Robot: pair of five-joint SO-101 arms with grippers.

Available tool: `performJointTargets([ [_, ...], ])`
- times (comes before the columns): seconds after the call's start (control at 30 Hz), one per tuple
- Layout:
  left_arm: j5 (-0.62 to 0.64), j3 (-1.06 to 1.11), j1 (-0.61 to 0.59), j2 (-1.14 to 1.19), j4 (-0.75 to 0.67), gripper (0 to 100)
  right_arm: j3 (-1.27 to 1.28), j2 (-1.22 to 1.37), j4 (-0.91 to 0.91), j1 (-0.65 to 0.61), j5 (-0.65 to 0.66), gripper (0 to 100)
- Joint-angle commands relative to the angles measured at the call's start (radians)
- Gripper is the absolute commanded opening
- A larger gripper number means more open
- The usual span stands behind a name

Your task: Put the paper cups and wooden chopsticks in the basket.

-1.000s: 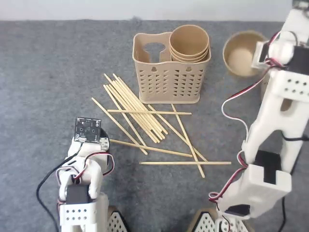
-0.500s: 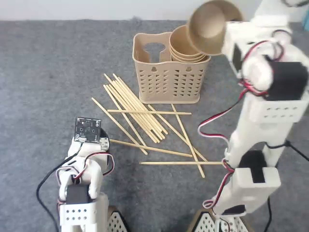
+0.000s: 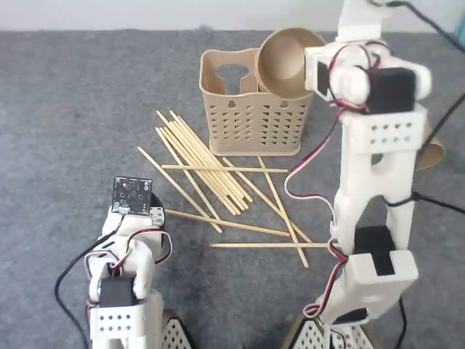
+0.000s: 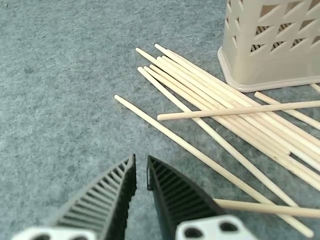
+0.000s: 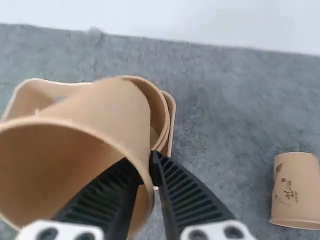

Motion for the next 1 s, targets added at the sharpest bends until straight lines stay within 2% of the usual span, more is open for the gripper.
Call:
performJointTargets([
  [0.0, -0.008, -0.004, -0.006, -0.015, -0.023, 4, 0.078, -0.010, -0.085, -0.010, -0.003, 1.1],
  [0.1, -0.008, -0.004, -0.006, -0.015, -0.023, 4, 0.080, -0.010, -0.082, -0.012, -0.003, 2.7],
  [0.27, -0.008, -0.004, -0.006, -0.015, -0.023, 4, 0.080, -0.013, -0.081, -0.007, -0.003, 19.1],
  [0.37, -0.008, -0.004, -0.006, -0.015, -0.025, 4, 0.069, -0.031, -0.062, 0.004, -0.005, 23.2],
  [0.6, -0.008, -0.004, -0.006, -0.015, -0.026, 4, -0.023, -0.162, 0.073, 0.016, -0.006, 23.2],
  [0.77, -0.008, -0.004, -0.006, -0.015, -0.026, 4, 0.006, -0.289, 0.171, 0.018, -0.008, 22.5],
  [0.83, -0.008, -0.004, -0.006, -0.015, -0.026, 4, 0.095, -0.341, 0.165, 0.041, -0.009, 16.9],
  [0.93, -0.008, -0.004, -0.006, -0.015, -0.025, 4, 0.212, -0.400, 0.154, 0.051, -0.005, 0.0],
  [0.97, -0.008, -0.004, -0.006, -0.015, -0.025, 4, 0.252, -0.415, 0.151, 0.053, -0.005, 1.1],
])
